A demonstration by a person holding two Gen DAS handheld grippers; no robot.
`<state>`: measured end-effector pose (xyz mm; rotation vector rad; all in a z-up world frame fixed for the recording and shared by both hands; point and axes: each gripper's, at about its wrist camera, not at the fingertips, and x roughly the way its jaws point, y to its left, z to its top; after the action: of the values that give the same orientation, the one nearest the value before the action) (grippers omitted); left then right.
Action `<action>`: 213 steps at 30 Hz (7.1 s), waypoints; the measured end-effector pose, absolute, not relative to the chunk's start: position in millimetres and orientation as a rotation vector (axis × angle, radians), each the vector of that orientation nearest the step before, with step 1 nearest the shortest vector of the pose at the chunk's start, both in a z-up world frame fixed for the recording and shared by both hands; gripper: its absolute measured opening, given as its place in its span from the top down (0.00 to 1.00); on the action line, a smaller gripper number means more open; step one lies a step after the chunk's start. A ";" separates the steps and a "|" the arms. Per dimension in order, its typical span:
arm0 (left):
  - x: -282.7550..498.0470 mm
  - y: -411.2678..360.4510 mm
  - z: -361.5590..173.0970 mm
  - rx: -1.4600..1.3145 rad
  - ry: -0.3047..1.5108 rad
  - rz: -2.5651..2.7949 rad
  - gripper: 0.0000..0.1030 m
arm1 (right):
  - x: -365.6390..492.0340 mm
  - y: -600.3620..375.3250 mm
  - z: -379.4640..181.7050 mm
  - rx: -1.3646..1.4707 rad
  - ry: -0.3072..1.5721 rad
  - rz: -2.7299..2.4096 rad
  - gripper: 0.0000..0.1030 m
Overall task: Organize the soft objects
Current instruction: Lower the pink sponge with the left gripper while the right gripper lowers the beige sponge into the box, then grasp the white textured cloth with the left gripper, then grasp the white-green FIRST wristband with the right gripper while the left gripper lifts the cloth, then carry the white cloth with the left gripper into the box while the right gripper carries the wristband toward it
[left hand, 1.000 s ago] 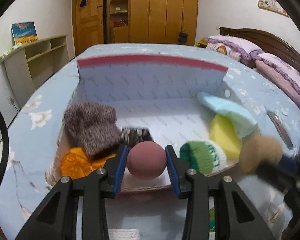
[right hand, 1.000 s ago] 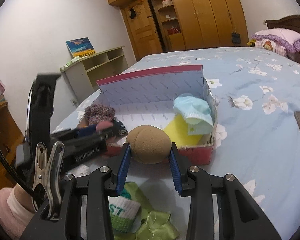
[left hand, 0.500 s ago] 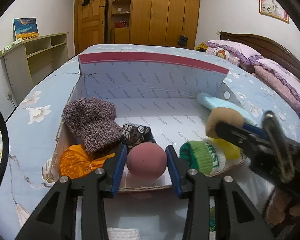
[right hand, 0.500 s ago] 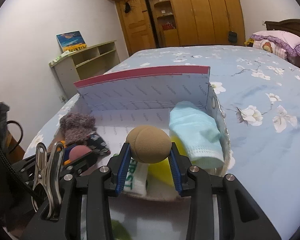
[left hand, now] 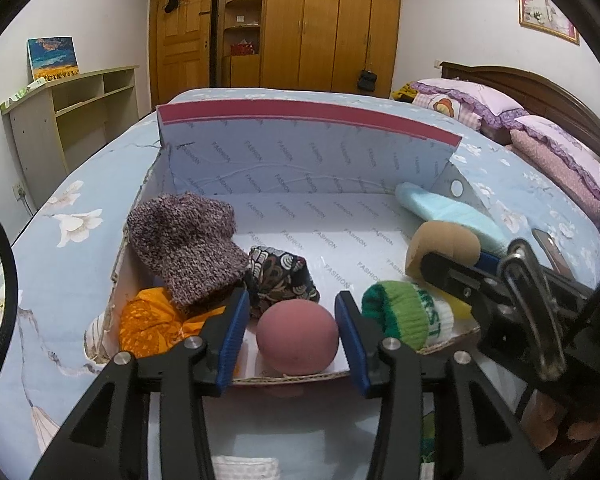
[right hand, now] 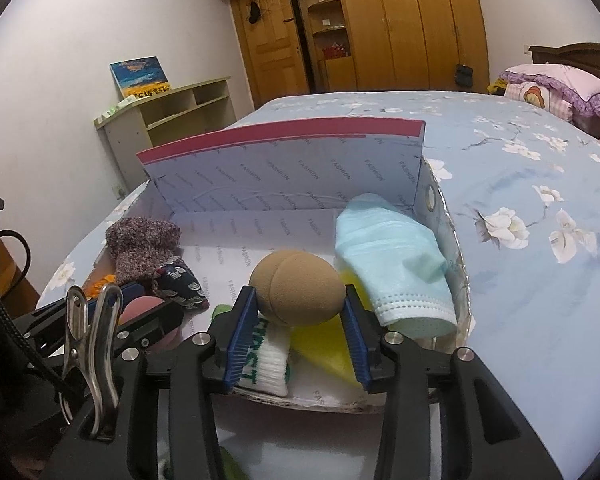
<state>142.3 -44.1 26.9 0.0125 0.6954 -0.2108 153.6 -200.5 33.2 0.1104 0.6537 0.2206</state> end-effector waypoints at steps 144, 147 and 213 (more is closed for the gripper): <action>28.4 20.1 44.9 -0.120 0.718 -0.254 0.70 | 29.0 -202.9 53.5 0.310 0.684 0.385 0.72; 30.3 17.7 49.4 -0.119 0.711 -0.260 0.70 | 31.3 -205.5 57.3 0.295 0.673 0.369 0.72; 201.8 -48.2 20.6 -0.018 0.692 -0.224 0.32 | 73.5 -217.1 68.5 0.186 0.642 0.277 0.72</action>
<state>201.8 -48.2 20.6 -0.0181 0.6919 -0.2239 73.5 -217.1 68.5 0.1865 0.6422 0.2769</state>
